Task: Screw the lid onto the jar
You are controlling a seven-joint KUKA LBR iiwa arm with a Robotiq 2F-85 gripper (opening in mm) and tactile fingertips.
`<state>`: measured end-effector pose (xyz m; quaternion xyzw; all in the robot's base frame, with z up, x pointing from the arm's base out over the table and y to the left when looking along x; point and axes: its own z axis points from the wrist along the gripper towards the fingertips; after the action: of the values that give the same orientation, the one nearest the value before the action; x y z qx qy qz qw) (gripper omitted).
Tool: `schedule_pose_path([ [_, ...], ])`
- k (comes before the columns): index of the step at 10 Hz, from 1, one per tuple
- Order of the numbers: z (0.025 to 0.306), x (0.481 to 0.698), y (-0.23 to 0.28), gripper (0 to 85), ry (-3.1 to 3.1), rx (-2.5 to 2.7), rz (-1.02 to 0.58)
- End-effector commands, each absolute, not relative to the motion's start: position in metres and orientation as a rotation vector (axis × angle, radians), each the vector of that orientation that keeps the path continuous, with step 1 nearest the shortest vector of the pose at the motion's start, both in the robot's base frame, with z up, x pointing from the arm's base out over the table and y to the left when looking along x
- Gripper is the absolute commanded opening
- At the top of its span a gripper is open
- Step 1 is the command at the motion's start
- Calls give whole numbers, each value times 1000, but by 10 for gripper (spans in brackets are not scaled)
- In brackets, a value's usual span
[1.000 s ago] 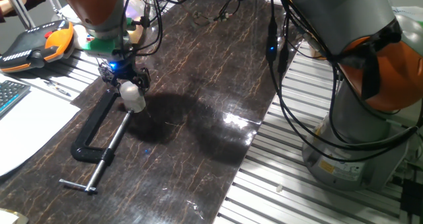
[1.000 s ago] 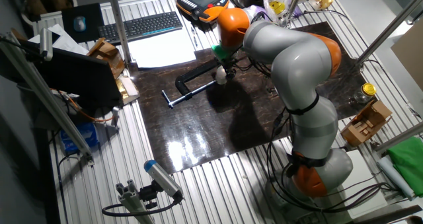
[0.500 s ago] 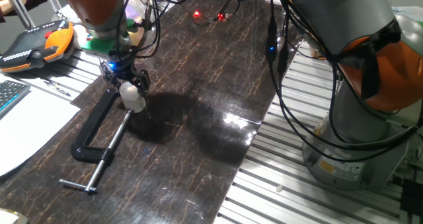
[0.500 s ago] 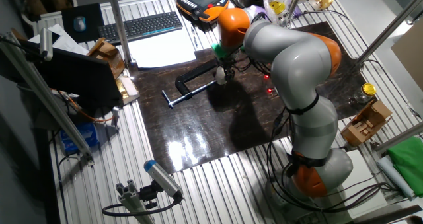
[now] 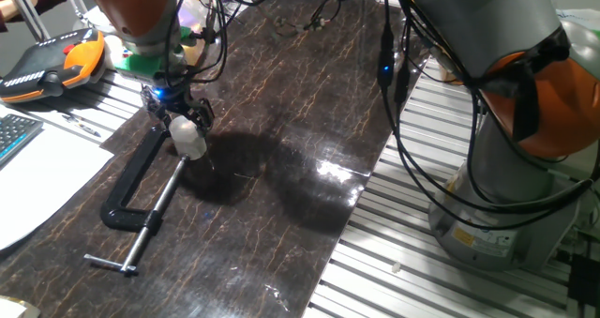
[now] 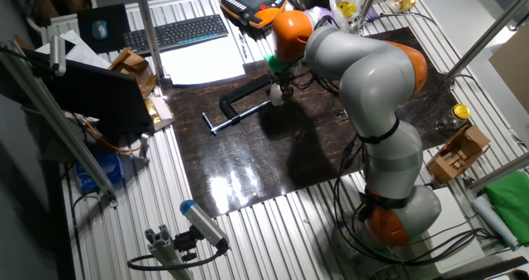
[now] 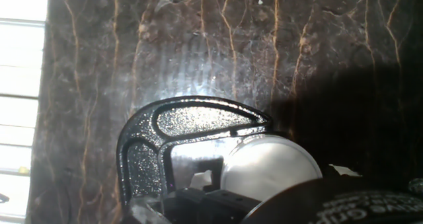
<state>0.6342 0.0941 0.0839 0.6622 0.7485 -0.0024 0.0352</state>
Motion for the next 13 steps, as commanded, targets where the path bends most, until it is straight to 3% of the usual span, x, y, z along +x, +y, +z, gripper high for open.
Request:
schedule_pose_path([
  [1,88,633,93,850,2309,2022,-12],
  [5,118,633,87,850,2393,1956,-12],
  [6,125,630,85,813,2468,1858,-19],
  [8,142,626,81,570,2635,1642,-46],
  [10,161,625,80,503,2701,1551,-37],
  [13,178,617,83,497,2817,1331,-39],
])
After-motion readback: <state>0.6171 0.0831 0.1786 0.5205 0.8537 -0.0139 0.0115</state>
